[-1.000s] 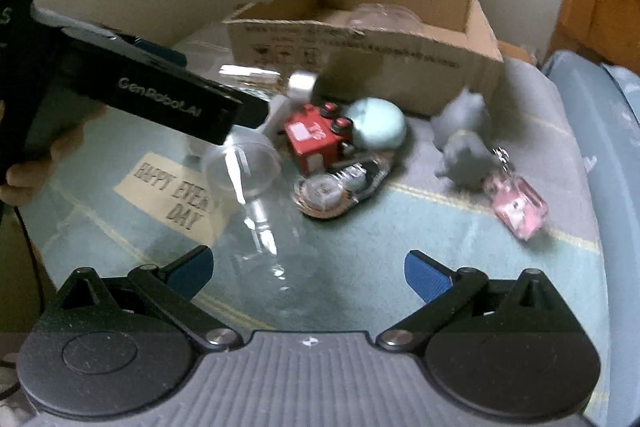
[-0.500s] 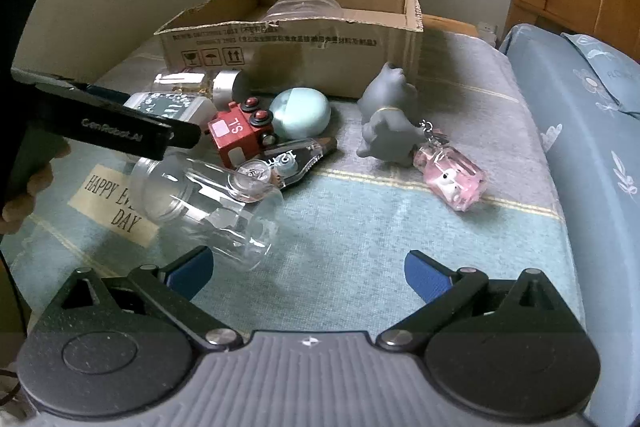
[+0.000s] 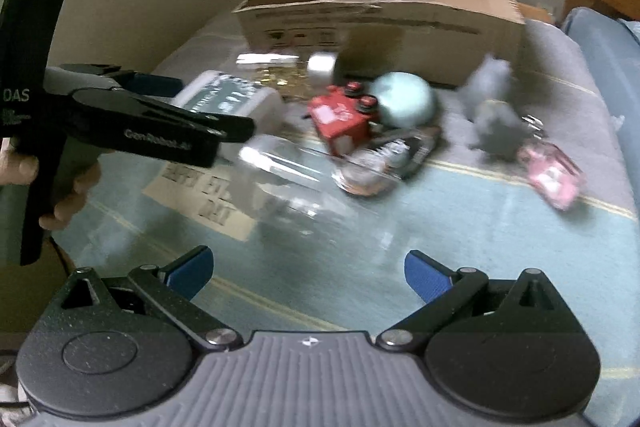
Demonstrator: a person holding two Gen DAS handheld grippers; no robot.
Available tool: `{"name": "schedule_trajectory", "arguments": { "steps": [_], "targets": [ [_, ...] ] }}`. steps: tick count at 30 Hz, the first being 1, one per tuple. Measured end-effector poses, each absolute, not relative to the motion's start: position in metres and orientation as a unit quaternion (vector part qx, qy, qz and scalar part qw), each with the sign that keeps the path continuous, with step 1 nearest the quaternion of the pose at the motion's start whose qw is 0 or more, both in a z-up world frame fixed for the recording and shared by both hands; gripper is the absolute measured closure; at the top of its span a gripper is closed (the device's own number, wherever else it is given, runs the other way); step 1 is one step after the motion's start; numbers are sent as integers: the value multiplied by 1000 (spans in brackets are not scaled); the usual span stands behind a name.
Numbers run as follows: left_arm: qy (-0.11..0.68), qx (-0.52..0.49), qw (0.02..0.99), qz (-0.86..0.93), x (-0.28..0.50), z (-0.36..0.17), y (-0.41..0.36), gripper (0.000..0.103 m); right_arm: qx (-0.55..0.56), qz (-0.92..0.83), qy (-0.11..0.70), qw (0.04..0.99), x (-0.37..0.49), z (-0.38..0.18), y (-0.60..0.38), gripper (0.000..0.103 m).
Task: Organize rigid objects
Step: 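Move the left tool to the white MEDICAL tub while the right tool reaches the clear jar, then grasp the MEDICAL tub with the left tool while the right tool grasps the clear jar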
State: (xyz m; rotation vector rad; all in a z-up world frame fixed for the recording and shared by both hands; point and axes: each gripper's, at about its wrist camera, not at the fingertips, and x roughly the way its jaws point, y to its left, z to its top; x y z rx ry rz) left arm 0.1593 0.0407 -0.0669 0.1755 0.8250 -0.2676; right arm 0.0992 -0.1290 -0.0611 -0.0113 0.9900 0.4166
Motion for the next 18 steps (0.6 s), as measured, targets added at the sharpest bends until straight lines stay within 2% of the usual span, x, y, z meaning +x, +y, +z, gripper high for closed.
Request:
{"name": "schedule_trajectory", "arguments": {
  "steps": [10, 18],
  "targets": [
    [399, 69, 900, -161, 163, -69, 54, 3, -6, 133, 481, 866, 127, -67, -98, 0],
    [400, 61, 899, -168, 167, -72, 54, 3, 3, 86, 485, 870, 131, -69, -109, 0]
  ]
}}
